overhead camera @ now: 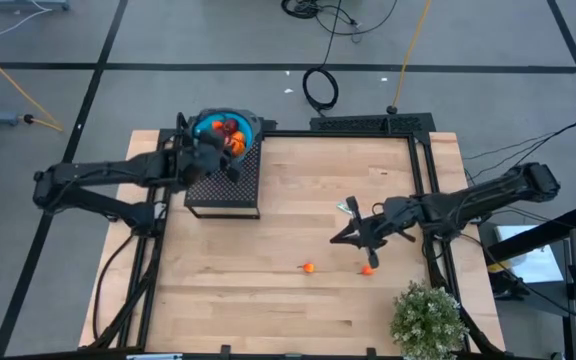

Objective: Pick & Place Fruit
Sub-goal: Put the yellow pear into the blue strainer bowl on the shelf

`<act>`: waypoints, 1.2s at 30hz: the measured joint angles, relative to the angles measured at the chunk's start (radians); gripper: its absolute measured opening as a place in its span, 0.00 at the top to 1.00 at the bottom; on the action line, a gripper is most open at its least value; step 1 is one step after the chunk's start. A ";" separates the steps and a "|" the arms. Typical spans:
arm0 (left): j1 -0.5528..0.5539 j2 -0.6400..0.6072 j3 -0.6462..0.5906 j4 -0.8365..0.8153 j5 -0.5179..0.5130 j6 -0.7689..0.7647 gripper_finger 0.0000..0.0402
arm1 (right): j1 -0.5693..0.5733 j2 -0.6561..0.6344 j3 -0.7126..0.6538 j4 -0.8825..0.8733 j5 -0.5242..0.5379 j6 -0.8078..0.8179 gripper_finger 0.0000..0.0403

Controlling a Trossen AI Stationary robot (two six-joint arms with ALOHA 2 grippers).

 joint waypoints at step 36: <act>0.256 0.062 0.000 -0.159 0.328 -0.047 0.79 | -0.027 -0.194 -0.165 0.070 -0.002 0.101 1.00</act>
